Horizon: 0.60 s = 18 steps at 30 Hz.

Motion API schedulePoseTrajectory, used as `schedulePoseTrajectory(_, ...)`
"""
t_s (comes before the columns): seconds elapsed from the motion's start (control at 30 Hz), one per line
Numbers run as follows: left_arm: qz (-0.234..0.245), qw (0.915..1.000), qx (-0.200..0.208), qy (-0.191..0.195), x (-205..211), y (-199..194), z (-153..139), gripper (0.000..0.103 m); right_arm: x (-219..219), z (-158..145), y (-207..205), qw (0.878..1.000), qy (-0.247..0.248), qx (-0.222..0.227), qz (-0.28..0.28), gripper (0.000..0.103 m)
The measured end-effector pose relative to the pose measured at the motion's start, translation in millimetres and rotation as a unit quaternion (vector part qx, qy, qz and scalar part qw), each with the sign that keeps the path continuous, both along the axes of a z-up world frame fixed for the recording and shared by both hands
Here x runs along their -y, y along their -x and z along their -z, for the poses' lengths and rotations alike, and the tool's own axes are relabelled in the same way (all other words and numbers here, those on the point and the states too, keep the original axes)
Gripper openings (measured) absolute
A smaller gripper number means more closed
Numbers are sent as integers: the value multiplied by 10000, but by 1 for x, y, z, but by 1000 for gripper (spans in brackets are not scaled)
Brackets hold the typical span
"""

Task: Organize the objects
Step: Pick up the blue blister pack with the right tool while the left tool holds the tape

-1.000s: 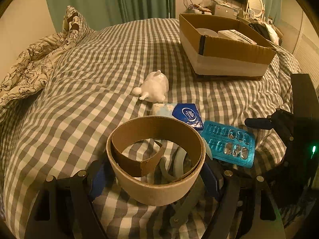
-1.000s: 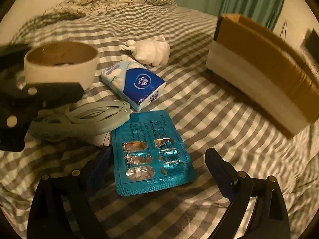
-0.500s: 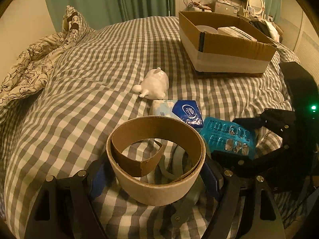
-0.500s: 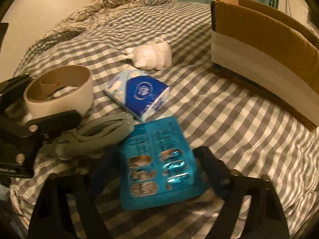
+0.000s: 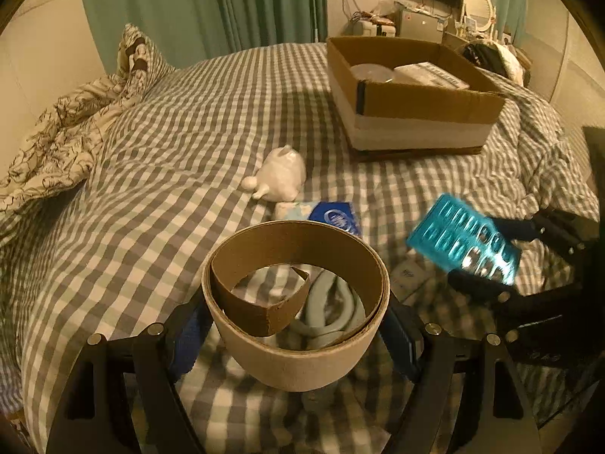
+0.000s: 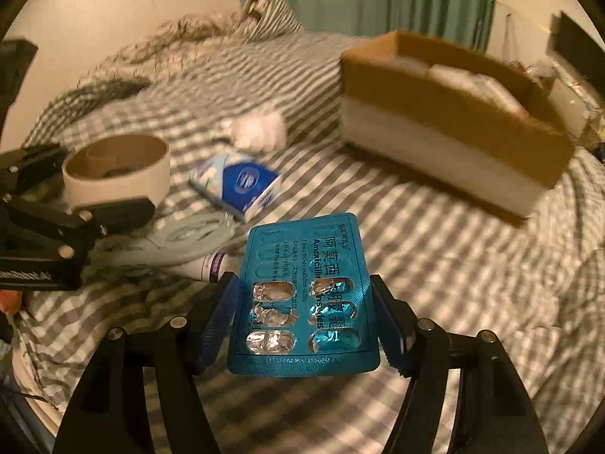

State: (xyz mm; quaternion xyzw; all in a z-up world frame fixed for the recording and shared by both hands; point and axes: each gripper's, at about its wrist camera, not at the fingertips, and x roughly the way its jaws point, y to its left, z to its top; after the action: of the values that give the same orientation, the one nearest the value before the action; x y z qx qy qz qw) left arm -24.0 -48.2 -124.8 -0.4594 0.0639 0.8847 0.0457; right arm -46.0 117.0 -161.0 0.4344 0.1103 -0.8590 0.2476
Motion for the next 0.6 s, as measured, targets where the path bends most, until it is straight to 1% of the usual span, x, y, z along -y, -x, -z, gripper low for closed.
schedulePoseTrajectory(0.1, 105, 9999, -102, -21, -10, -2, -10, 82, -10, -21, -9, 9992, -119, -341, 164, 68)
schedulePoseTrajectory(0.17, 194, 9996, -202, -70, -16, -1, -20, 82, -19, -38, -11, 9982, -112, -531, 246, 68)
schedulePoseTrajectory(0.33, 415, 9980, -446, -137, -33, 14, -49, 82, -46, -83, -7, 9938, -58, -961, 561, 68)
schedulePoseTrajectory(0.5, 580, 9943, -885, -96, -55, 45, -83, 82, -75, -128, 14, 9869, 7, -1351, 883, 68)
schedulePoseTrajectory(0.6, 653, 9913, -1136, -102, -68, 73, -100, 82, -88, -148, 33, 9835, 103, -1460, 1067, 68)
